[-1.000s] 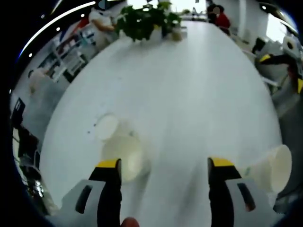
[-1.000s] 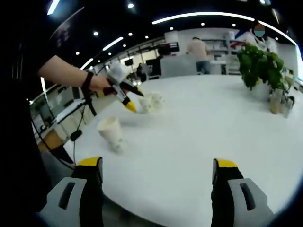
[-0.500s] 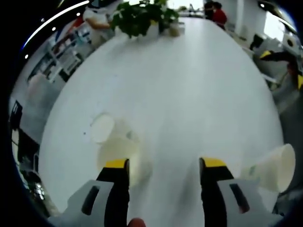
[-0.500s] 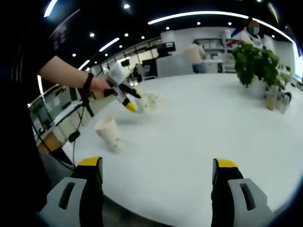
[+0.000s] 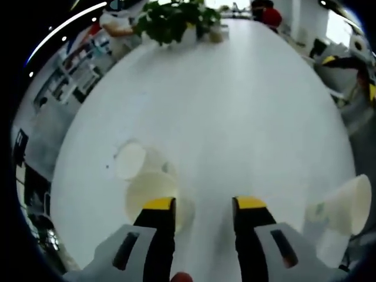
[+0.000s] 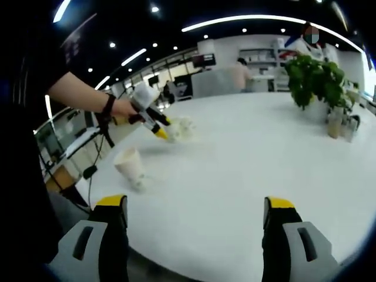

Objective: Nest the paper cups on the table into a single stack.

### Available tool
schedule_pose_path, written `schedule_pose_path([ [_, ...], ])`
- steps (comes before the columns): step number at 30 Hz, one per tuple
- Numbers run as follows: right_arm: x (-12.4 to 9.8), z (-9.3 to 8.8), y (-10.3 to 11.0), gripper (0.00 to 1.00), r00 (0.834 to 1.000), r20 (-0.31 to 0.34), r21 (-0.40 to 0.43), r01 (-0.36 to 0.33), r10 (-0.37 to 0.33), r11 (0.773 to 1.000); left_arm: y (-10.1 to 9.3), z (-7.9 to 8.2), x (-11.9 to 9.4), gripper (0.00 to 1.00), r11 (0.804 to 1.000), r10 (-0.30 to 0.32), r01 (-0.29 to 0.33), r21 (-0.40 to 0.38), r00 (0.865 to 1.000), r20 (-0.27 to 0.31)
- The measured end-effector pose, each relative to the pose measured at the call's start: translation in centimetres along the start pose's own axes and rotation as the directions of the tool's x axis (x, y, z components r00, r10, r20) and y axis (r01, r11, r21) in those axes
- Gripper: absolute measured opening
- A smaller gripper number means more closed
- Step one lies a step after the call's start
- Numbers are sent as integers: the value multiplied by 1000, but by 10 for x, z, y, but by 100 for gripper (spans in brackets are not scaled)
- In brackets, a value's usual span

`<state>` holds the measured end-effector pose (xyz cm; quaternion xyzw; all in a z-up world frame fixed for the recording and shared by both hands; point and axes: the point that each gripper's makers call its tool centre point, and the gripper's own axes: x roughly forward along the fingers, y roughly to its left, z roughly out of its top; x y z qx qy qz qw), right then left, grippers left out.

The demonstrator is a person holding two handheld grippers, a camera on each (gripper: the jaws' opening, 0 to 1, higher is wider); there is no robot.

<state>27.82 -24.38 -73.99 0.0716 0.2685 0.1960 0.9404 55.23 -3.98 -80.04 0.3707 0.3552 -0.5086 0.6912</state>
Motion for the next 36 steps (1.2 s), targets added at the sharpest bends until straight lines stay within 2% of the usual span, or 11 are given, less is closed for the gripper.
schedule_pose_path([
  [4, 1, 0, -1, 94, 1000, -1, 3, 1, -1, 1000, 0, 1, 0, 30, 1000, 2, -2, -4, 1000, -1],
  [6, 2, 0, -2, 94, 1000, -2, 6, 0, 0, 1000, 1, -1, 0, 24, 1000, -4, 4, 19, 1000, -10],
  [10, 3, 1, -2, 94, 1000, -2, 5, -1, 1, 1000, -1, 0, 1, 19, 999, -15, 15, 42, 1000, -7],
  [13, 4, 1, -2, 94, 1000, 0, 6, 0, 0, 1000, 1, -1, 1, 17, 1000, -22, 22, 17, 1000, -9],
  [16, 4, 1, -2, 94, 1000, -1, 7, 0, 0, 1000, 2, -2, 1, 10, 1000, -25, 25, 12, 1000, -11],
  [18, 3, 0, -2, 94, 1000, -2, 6, 0, 0, 1000, 3, -2, 1, 1, 1000, -21, 21, 14, 1000, -15],
  [23, 2, 4, -4, 94, 1000, 12, 23, 5, -5, 1000, 1, -5, 0, 1, 1000, -27, 27, -1, 999, -25],
  [36, -1, 13, -7, 94, 999, 43, 16, 16, -17, 1000, -9, -3, -3, 0, 999, -42, 43, 32, 998, -39],
])
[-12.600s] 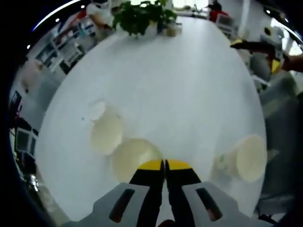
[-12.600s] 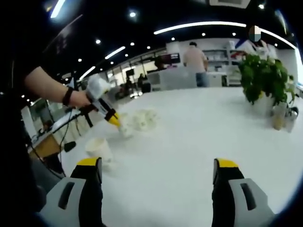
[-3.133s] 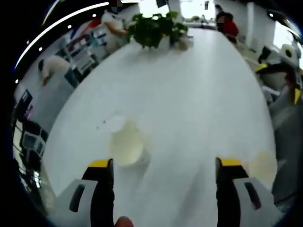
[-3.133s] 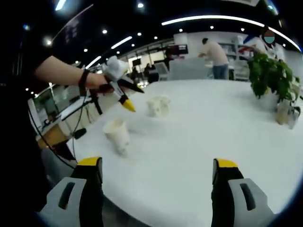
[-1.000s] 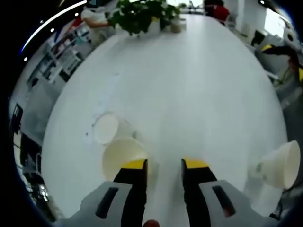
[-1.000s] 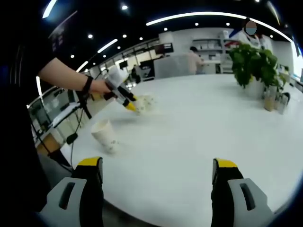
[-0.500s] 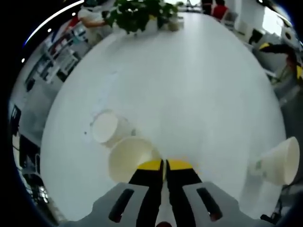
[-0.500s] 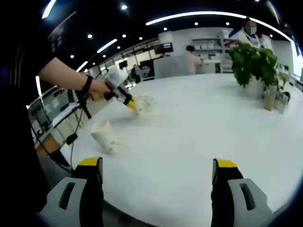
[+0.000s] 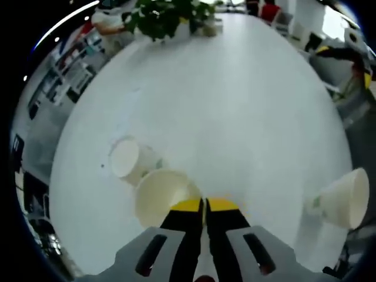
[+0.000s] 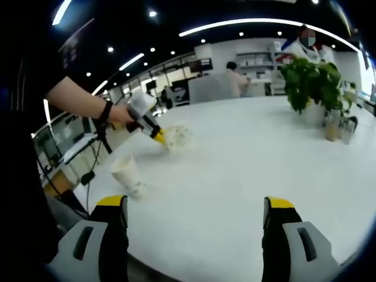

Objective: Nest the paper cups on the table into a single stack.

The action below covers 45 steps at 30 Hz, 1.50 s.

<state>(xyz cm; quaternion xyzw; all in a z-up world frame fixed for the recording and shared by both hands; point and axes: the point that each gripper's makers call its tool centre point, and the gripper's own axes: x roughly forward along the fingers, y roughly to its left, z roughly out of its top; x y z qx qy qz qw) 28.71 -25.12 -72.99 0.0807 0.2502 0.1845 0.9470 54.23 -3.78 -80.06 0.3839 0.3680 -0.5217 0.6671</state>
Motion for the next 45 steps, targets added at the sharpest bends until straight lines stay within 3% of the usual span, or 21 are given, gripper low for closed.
schedule_pose_path([
  [11, -2, 6, 1, 95, 1000, 28, -8, -8, 8, 1000, -16, 19, -19, 0, 1000, 6, -7, 24, 1000, 21],
  [26, -10, 23, 11, 96, 997, 67, -59, -41, 45, 997, -37, 32, -50, 0, 1000, 9, -9, 9, 999, 44],
  [45, -11, 38, 35, 98, 987, 78, -159, -124, 138, 979, -104, 44, -98, 0, 1000, -31, 30, 5, 997, 72],
])
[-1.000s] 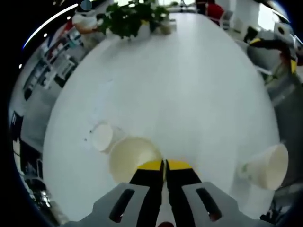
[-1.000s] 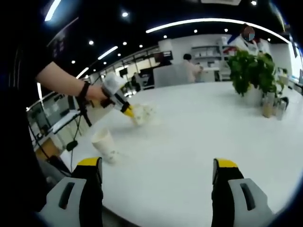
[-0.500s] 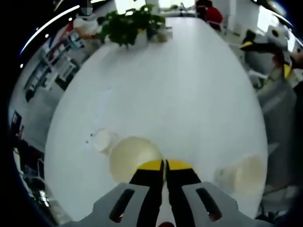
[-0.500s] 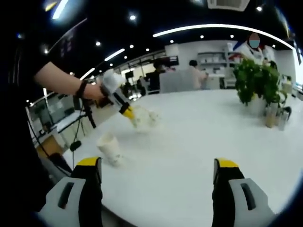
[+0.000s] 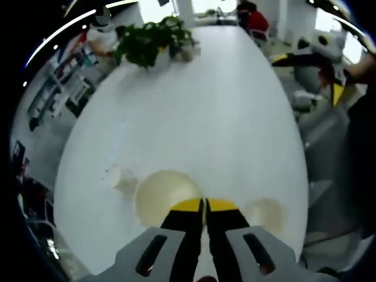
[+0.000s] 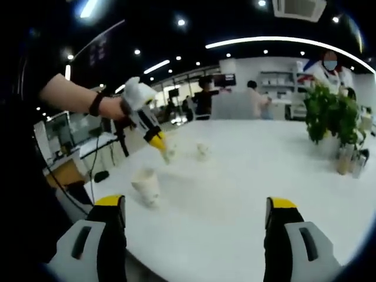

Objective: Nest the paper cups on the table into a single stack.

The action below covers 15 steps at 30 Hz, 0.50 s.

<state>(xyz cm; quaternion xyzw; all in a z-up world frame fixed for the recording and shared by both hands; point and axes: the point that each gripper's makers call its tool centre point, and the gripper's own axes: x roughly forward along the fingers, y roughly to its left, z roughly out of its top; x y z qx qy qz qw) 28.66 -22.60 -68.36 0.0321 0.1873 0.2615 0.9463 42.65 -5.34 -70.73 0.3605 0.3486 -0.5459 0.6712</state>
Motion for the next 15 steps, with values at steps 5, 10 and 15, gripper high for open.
schedule_pose_path([
  [5, 2, 3, 6, 98, 1000, 3, -20, -20, 20, 1000, -15, 3, -11, 0, 1000, -4, 4, 0, 1000, 10],
  [10, 5, 4, 10, 99, 999, 4, -28, -32, 33, 999, -27, 5, -23, 0, 1000, -8, 8, -9, 1000, 21],
  [15, 7, 7, 14, 99, 999, 7, -42, -47, 47, 998, -36, 4, -29, 0, 1000, -9, 10, -20, 1000, 30],
])
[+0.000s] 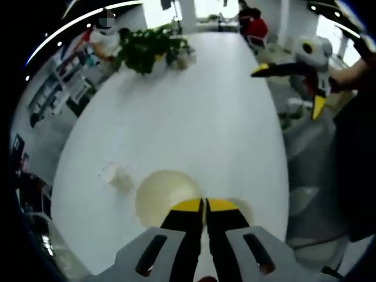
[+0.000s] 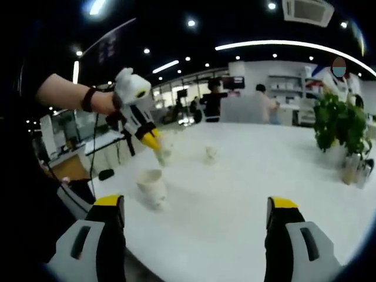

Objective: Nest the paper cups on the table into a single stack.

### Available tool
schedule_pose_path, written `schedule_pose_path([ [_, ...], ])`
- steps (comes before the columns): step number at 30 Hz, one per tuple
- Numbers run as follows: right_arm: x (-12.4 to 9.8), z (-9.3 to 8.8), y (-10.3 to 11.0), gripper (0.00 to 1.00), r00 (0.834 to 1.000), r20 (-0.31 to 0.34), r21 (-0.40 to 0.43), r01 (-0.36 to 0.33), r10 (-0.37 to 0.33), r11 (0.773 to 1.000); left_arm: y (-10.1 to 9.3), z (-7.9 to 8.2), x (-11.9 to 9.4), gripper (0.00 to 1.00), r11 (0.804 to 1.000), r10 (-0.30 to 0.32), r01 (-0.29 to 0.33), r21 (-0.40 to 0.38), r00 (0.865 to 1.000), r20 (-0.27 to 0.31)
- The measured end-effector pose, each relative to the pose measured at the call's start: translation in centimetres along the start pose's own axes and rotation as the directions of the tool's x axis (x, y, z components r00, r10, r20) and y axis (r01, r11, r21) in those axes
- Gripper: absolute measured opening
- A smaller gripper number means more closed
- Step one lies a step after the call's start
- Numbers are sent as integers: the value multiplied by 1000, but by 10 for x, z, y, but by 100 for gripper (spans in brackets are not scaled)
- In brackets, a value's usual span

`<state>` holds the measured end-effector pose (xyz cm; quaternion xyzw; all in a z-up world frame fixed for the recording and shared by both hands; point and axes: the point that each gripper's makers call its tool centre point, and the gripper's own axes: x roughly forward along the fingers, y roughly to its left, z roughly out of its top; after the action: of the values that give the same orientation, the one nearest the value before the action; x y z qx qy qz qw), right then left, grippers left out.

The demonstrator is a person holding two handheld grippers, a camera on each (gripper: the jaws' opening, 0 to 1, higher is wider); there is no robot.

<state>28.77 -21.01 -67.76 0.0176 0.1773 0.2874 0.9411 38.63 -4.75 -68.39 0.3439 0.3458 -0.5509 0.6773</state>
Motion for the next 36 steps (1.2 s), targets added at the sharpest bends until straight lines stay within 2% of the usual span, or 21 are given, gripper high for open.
schedule_pose_path([
  [11, 2, 2, 1, 100, 1000, -3, -13, -8, 8, 1000, -10, 3, -14, 0, 1000, 3, -3, 3, 1000, 17],
  [18, 4, 3, 4, 100, 1000, -4, -17, -14, 14, 1000, -16, 10, -22, 0, 999, -6, 8, -46, 999, 54],
  [25, 4, 1, 7, 100, 1000, -11, -19, -17, 17, 1000, -21, 17, -31, 0, 1000, -3, 4, -17, 998, 62],
  [28, 4, 1, 8, 100, 1000, -9, -16, -16, 16, 1000, -23, 17, -33, 0, 1000, -1, 1, 10, 999, 49],
  [36, 7, -2, 12, 100, 1000, -14, -10, -17, 17, 1000, -26, 25, -45, 0, 1000, -7, 5, 24, 999, 52],
])
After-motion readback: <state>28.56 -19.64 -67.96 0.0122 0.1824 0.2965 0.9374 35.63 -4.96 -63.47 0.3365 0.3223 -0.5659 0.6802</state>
